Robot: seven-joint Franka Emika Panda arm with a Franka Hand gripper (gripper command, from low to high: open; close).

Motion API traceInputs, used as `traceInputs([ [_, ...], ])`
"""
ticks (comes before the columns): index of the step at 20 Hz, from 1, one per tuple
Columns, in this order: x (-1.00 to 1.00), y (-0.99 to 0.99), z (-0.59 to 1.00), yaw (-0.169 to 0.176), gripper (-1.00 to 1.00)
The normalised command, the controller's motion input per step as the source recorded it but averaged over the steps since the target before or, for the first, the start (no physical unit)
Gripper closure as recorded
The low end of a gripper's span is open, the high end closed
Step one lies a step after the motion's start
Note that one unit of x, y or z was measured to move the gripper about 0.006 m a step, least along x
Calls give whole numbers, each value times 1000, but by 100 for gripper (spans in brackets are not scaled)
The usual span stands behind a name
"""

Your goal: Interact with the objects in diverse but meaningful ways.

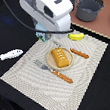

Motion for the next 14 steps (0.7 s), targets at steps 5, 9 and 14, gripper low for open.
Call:
traceInputs([
  [5, -588, 631, 150, 0, 100],
  [9, -473, 710, -5, 0, 100],
  [14, -184, 794, -301, 2, 100],
])
